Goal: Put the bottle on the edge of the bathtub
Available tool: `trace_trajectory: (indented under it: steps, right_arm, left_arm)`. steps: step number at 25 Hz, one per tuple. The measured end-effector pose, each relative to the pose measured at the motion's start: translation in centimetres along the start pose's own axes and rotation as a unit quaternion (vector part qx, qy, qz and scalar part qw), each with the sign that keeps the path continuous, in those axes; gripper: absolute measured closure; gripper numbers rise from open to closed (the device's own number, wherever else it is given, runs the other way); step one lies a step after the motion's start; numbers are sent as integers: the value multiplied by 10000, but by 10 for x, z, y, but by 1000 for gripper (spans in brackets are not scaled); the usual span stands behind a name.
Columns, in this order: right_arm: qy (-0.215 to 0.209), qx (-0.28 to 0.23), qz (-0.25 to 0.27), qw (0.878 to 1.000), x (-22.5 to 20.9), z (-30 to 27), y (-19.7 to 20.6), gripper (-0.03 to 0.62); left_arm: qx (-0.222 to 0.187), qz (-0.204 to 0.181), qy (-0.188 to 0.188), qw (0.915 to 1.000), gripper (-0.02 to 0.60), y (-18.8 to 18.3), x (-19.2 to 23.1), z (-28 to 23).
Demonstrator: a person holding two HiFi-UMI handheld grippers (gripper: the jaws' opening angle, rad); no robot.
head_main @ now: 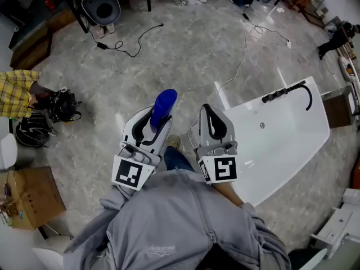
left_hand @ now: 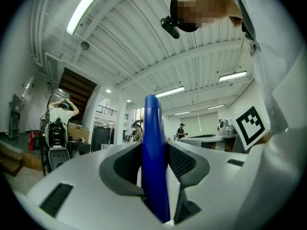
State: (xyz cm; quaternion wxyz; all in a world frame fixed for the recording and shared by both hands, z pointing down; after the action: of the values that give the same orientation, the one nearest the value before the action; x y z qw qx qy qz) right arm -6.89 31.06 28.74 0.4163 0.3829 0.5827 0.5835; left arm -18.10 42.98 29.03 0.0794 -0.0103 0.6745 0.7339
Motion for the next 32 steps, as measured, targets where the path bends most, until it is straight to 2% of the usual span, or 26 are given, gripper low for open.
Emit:
trace_trajectory:
  steps: [5, 13, 25, 29, 32]
  right_arm:
    - [252, 140, -89, 9995, -49, -47, 5, 591]
    - [747, 164, -193, 9969, -115, -83, 10, 591]
    - [1664, -44, -235, 9858, -187, -72, 1, 591]
    - [1943, -122, -202, 9807, -199, -64, -1, 591]
    - [2161, -167, -208, 9760, -208, -60, -1, 591]
  left_arm:
    - [58, 82, 296, 9995, 423, 9, 27, -73]
    - [94, 163, 649, 9977, 423, 20, 42, -158]
    - [-164, 210, 1506, 9882, 425, 12, 18, -245]
    - [-171, 223, 1730, 9845, 425, 11, 13, -260]
    - [-334, 156, 1852, 9820, 425, 7, 11, -275]
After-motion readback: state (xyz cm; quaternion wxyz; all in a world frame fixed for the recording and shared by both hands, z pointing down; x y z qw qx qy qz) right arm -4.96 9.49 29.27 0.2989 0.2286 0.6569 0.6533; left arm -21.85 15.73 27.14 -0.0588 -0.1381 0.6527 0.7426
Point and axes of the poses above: the fingertips, and each gripper's own axes: z backward along the fingers, x to its left, y out of its underside, the point moved 6 cm from there along z, backward along the fingers, and after that the axes turned 8 degrees about -z, right-handed, at the moved point
